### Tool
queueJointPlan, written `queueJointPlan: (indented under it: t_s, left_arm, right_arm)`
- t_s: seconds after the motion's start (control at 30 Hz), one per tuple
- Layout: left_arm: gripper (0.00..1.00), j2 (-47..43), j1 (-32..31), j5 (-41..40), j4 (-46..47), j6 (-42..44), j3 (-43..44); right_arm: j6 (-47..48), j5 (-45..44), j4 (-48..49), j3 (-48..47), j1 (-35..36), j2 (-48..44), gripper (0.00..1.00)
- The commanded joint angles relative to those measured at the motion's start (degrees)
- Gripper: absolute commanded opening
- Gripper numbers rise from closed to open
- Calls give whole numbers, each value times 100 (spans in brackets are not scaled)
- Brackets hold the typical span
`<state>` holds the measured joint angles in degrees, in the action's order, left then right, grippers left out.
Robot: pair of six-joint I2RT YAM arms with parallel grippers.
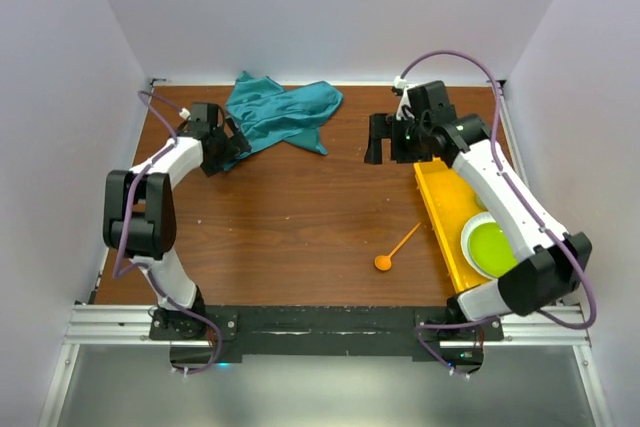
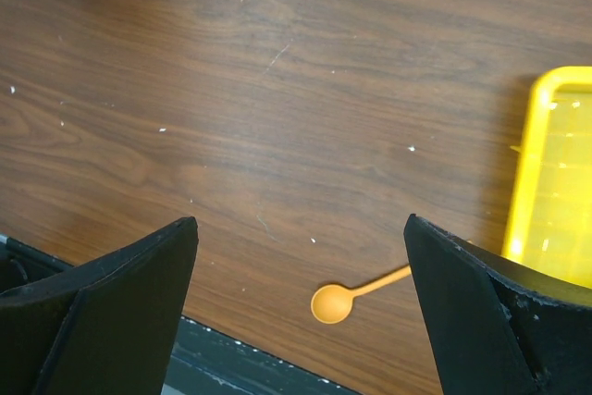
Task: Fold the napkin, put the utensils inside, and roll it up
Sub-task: Move the napkin to the centre of the board
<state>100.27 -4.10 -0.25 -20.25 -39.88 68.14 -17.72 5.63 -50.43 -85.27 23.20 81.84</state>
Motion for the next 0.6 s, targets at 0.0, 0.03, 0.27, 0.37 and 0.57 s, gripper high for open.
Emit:
queueJointPlan:
  t_s: [0.0, 0.03, 0.27, 0.37, 0.57]
  left_arm:
    - [99, 413, 102, -325, 338, -196, 419]
    - [99, 615, 102, -431, 294, -109, 550]
    - [88, 1135, 85, -871, 118, 6, 701]
    - [75, 1144, 93, -880, 135, 85, 639]
    - [0, 925, 102, -784, 153, 419, 376]
  right_arm:
    - [-65, 272, 262, -323, 9, 261, 98]
    - [-83, 290, 271, -375, 18, 305, 98]
    - [-101, 255, 297, -534, 18, 561, 98]
    - [-118, 246, 306, -516, 18, 605, 98]
    - [-153, 430, 289, -481, 18, 684, 98]
